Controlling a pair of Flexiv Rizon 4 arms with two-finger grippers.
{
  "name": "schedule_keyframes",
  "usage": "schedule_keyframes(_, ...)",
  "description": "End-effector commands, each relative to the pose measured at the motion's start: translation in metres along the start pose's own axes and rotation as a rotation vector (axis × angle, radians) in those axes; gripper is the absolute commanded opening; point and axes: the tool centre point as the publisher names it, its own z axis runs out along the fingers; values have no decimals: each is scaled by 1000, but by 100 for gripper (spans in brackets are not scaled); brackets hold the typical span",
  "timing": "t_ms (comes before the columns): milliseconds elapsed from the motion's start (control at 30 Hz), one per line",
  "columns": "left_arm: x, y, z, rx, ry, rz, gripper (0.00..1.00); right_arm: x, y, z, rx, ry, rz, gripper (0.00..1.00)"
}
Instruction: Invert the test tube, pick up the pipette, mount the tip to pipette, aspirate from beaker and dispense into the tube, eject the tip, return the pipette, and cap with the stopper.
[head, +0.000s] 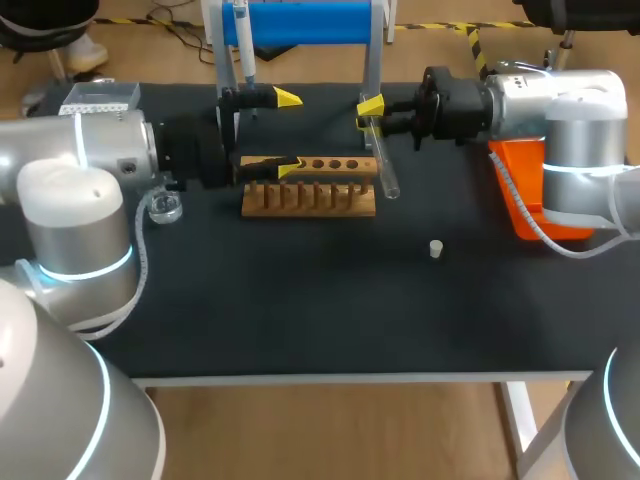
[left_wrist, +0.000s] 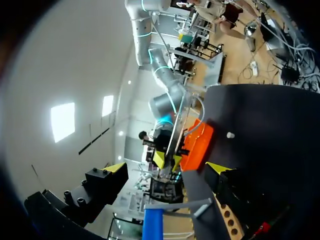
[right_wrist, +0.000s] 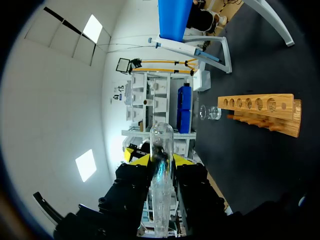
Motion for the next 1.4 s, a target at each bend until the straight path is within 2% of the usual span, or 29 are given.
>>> schedule_keyframes(33,0,0,0,-2,0,2,100,1,0,-1,4,-4,1,0)
schedule_keyframes(167,0,-10,14,6,-11,147,100,1,0,-1,4,-4,1,0)
schedule_keyframes(467,13,-25,42,79,-41,279,100,1,0,-1,4,-4,1,0)
schedule_keyframes(833,14,-44,74,151,-63,335,100,1,0,-1,4,-4,1,0)
schedule_keyframes(1200,22,-62,100,196,-54,306,100,1,0,-1,4,-4,1,0)
schedule_keyframes(1400,25,-68,105,199,-71,293,100,1,0,-1,4,-4,1,0)
